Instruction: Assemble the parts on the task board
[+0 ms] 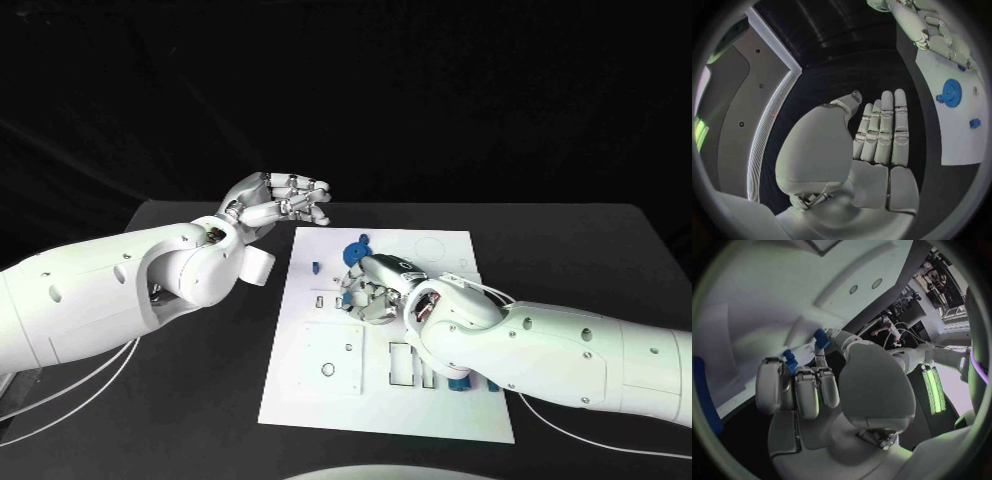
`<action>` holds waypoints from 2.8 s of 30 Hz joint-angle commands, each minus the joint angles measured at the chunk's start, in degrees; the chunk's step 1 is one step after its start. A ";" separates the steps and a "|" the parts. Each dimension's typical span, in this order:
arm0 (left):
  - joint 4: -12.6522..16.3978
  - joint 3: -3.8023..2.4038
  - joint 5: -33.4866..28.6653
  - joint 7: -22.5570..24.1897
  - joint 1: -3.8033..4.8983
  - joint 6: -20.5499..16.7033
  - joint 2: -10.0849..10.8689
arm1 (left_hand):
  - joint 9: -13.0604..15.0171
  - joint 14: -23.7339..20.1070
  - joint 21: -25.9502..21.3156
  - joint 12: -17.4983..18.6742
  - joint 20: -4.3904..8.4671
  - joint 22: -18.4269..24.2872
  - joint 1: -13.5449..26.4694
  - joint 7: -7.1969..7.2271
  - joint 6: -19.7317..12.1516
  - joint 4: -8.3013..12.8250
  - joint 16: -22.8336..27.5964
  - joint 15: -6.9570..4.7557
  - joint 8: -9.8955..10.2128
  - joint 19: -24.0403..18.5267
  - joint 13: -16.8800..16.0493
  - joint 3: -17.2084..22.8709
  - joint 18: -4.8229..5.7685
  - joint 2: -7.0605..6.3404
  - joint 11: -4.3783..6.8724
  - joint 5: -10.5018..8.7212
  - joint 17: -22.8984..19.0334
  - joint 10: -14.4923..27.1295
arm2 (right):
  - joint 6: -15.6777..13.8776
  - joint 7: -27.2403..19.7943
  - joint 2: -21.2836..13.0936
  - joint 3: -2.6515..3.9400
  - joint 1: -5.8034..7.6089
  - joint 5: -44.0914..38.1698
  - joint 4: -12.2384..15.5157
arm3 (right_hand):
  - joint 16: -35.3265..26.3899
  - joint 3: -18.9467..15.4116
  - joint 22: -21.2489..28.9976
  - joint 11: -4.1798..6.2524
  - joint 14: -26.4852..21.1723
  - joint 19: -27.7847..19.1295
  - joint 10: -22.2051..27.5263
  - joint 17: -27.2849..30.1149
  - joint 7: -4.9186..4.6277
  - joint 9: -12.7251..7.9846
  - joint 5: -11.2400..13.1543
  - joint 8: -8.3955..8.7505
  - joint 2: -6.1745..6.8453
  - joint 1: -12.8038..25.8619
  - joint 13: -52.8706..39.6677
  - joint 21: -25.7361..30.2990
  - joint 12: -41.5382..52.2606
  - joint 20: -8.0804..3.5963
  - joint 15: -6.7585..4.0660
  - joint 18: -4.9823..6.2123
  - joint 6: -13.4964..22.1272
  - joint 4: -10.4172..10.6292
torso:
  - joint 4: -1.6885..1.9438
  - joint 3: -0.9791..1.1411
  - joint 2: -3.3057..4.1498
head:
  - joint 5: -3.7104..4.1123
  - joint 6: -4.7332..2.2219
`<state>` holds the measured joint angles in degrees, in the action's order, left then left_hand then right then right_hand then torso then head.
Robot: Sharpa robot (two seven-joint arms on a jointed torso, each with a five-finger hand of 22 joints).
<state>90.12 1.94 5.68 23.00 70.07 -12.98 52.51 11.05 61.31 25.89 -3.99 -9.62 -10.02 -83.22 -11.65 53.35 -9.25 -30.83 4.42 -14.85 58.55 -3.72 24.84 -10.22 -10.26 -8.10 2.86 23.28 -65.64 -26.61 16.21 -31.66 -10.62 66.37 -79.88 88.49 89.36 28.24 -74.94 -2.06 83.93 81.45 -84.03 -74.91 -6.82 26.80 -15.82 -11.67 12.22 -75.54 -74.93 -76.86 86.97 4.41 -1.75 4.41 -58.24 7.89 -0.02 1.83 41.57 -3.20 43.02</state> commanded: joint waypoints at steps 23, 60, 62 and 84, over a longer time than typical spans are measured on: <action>-0.21 -0.04 0.14 -0.16 0.02 1.53 -0.10 | 0.06 -0.69 0.40 0.28 -0.15 -0.01 0.22 -0.10 -0.05 0.10 -0.42 -0.02 0.38 -0.44 -0.08 0.69 -0.12 0.30 0.01 0.05 0.12 0.20 | -1.63 -1.36 -0.16 -0.15 -0.18 -0.44 -0.30 | 0.05 -3.33 -1.31 -2.04 5.59 -0.94 -1.80 -12.87 -2.18 -1.29 -0.07 3.78 3.30 2.44 -9.56 1.81 -2.46 1.42 1.70 -0.24 6.31 0.97 | -0.01 -0.03 -0.02 | -0.06 -0.12; -2.76 -0.10 29.12 -35.49 1.07 12.53 -2.16 | 16.37 26.34 46.42 -69.31 7.20 -44.91 15.82 6.82 -6.84 -7.51 -55.40 -7.52 -28.39 19.60 -57.91 -9.09 4.06 6.52 7.58 0.04 57.85 -9.27 | -6.83 -20.52 -21.91 0.55 11.95 35.56 10.23 | -0.70 -17.15 0.77 -2.45 5.00 -2.60 -0.65 -10.41 -2.55 -1.01 -0.36 5.55 -1.44 -4.70 -8.18 5.40 -3.63 2.00 2.13 0.55 6.38 7.17 | -0.35 0.27 -1.05 | -0.04 -0.37; -3.05 -0.10 31.00 -39.30 1.54 14.78 -2.68 | 16.79 26.35 47.59 -70.50 7.39 -46.54 15.64 7.16 -6.61 -7.39 -55.39 -7.77 -29.05 19.83 -59.50 -8.82 4.27 6.78 7.85 0.05 57.86 -10.03 | -6.79 -20.50 -22.36 0.56 12.24 36.50 9.33 | -0.69 -17.14 0.69 -2.43 5.01 -2.54 -0.68 -10.46 -2.54 -1.00 -0.36 5.53 -1.39 -4.77 -8.21 5.31 -3.60 1.99 2.12 0.52 6.34 7.15 | -0.25 0.33 -1.18 | -0.10 -0.19; -10.66 2.31 37.86 -57.12 6.33 26.22 -13.83 | 15.81 26.38 50.56 -71.83 7.41 -50.49 20.46 6.96 -6.44 -7.55 -55.32 -7.72 -27.12 19.75 -61.31 -10.08 4.75 7.25 7.73 -0.01 57.91 -10.63 | -5.51 -16.81 -21.65 0.58 12.85 36.78 5.02 | -0.79 -17.37 1.04 -2.37 4.95 -2.78 -0.59 -10.15 -2.48 -0.95 -0.30 5.47 -0.94 -4.66 -8.07 5.79 -3.72 1.91 2.04 0.63 6.31 7.31 | 0.14 0.50 -1.66 | 0.26 1.41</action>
<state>79.76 4.21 41.88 -31.04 76.24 10.12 39.02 26.93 83.94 76.27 -75.61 -1.85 -60.43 -63.24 -4.48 46.80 -16.93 -86.02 -3.07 -42.23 78.43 -65.00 15.09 -6.19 -2.96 -0.21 2.86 74.94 -76.19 -33.34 -1.69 -53.40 -10.06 79.20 -42.87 93.58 88.79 10.92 -73.94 -4.41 84.03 78.88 -83.94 -74.92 -9.29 25.77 -16.10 -5.97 10.93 -80.00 -74.90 -71.32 83.51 6.35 0.20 4.41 -51.51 14.96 0.10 2.36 39.91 -2.99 44.30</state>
